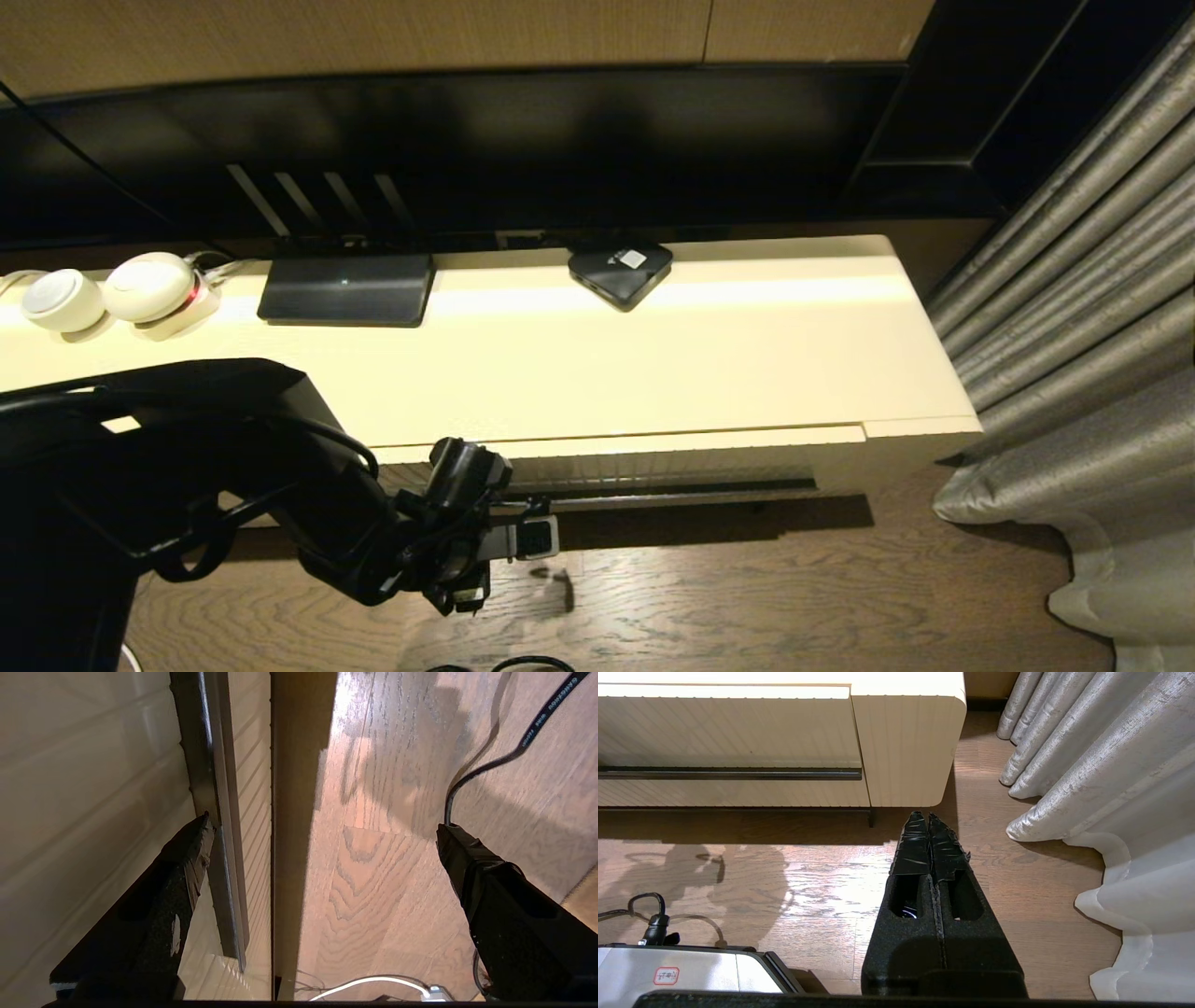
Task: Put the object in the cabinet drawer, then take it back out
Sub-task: Open the drawer
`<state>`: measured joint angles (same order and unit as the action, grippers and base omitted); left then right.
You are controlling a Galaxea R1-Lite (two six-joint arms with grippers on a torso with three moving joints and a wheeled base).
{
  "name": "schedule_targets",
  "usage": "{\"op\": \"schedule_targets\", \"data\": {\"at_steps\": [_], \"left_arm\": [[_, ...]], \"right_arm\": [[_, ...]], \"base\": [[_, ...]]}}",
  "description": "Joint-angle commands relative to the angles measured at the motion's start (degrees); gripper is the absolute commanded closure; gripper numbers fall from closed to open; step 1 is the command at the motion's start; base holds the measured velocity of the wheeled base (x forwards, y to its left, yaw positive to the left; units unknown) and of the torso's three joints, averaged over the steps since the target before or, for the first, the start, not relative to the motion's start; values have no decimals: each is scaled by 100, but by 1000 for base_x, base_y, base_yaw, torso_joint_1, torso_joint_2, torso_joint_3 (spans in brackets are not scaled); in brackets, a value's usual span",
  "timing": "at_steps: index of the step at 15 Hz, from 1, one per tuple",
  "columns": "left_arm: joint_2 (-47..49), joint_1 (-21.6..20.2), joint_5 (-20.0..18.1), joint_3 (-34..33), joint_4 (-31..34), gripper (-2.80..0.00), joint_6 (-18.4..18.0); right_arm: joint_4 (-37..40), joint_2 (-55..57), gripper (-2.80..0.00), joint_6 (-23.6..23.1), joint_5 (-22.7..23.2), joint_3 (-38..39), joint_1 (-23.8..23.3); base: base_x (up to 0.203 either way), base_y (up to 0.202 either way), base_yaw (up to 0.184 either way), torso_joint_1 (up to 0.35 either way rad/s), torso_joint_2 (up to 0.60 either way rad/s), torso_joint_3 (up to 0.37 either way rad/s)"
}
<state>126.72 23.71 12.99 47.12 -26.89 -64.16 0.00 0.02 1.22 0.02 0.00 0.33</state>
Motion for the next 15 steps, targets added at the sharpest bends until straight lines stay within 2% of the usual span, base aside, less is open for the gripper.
{"op": "schedule_targets", "data": {"at_steps": [1, 8, 15], "left_arm": [[92, -7, 10, 36, -19, -280, -26], [228, -35, -7, 202, 9, -280, -35], [222, -33, -176, 61, 185, -280, -70]], "right_arm": [[0, 6, 0, 1, 1, 0, 2], [0, 6, 0, 1, 2, 5, 2], [0, 6, 0, 1, 5, 8, 2]], "base": [[0, 0, 0, 0, 0, 0], [0, 0, 0, 0, 0, 0], [0, 0, 0, 0, 0, 0]]}}
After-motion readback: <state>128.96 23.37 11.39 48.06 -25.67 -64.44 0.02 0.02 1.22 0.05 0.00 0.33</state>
